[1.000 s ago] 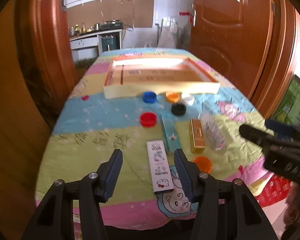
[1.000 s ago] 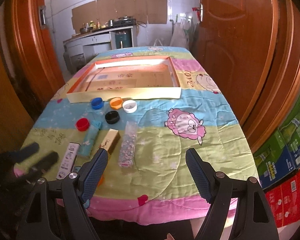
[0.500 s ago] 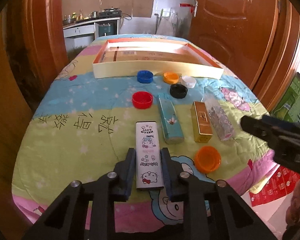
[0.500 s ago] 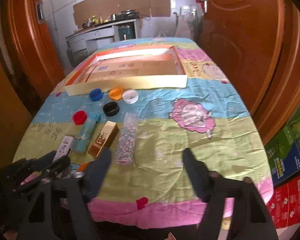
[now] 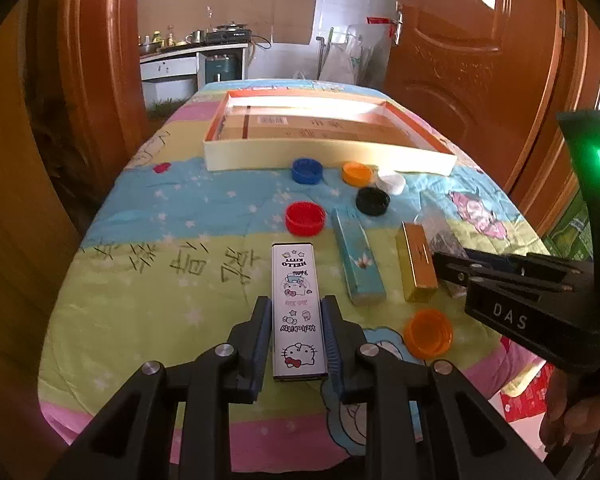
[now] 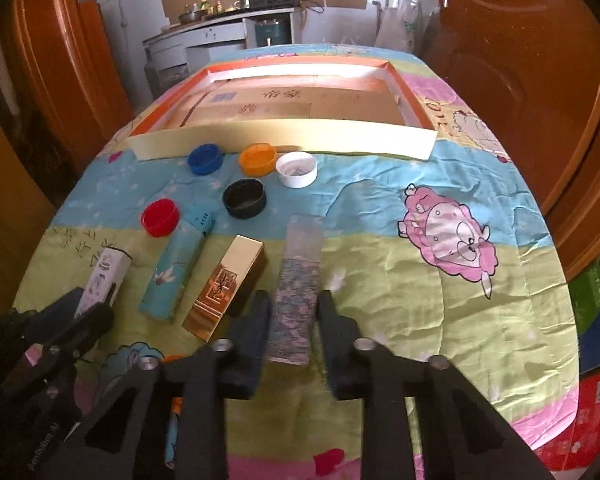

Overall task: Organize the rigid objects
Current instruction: 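Carry the white box with the left tool while the right tool carries the glitter tube into the tray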

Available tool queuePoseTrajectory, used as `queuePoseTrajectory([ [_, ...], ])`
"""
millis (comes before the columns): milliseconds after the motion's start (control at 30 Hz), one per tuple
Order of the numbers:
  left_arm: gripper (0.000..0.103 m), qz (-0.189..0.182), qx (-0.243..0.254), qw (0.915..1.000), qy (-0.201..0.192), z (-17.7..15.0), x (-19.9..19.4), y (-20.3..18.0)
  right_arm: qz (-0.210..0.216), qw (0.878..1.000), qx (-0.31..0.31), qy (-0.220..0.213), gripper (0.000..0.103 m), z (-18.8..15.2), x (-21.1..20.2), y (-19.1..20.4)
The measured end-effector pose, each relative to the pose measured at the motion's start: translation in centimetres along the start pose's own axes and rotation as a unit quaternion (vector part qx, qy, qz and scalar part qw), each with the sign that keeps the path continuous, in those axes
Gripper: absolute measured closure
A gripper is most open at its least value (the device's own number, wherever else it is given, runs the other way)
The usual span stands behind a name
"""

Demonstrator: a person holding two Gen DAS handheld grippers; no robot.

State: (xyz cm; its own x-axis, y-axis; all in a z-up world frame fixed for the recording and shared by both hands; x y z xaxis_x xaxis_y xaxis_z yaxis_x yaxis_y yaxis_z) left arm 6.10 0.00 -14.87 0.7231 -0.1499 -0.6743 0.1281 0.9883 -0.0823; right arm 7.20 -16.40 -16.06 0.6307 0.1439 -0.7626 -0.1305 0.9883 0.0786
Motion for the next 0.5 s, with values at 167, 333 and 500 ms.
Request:
queuePoseTrajectory([
  [167,0.077,-0.004,-0.007,0.9998,-0.016,1.8,-0.7,0.8,0.015,1.0,0.012,-0.006,0.083,0.6,-0.8,-0.3],
  [333,0.077,-0.011,-0.001,0.9993,-0.035,5.2,-1.2,0.9,0.019,0.999,0.012,-0.044,0.083,2.8,-3.2,-0.6],
  [500,0.077,0.008,0.006,0.9988,-0.047,9.1,-0.7,1.1,0.018,0.997,0.0,-0.077,0.083,5.7,-4.8,-1.2],
])
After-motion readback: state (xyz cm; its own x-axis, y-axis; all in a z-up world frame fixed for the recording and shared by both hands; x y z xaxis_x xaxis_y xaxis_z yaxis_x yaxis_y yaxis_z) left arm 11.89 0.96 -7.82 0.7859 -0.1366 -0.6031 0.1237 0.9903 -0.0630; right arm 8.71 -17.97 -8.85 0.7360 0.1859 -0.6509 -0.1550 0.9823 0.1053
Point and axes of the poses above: each gripper's, at about its wrist camera, not at the fingertips, and x roughly the way its jaws point, y to its left, z to its top, the point moved 2 cm from there along x, roughly the way its jaws point, and after that the axes turned 5 degrees about -y, right-handed, at the moved point
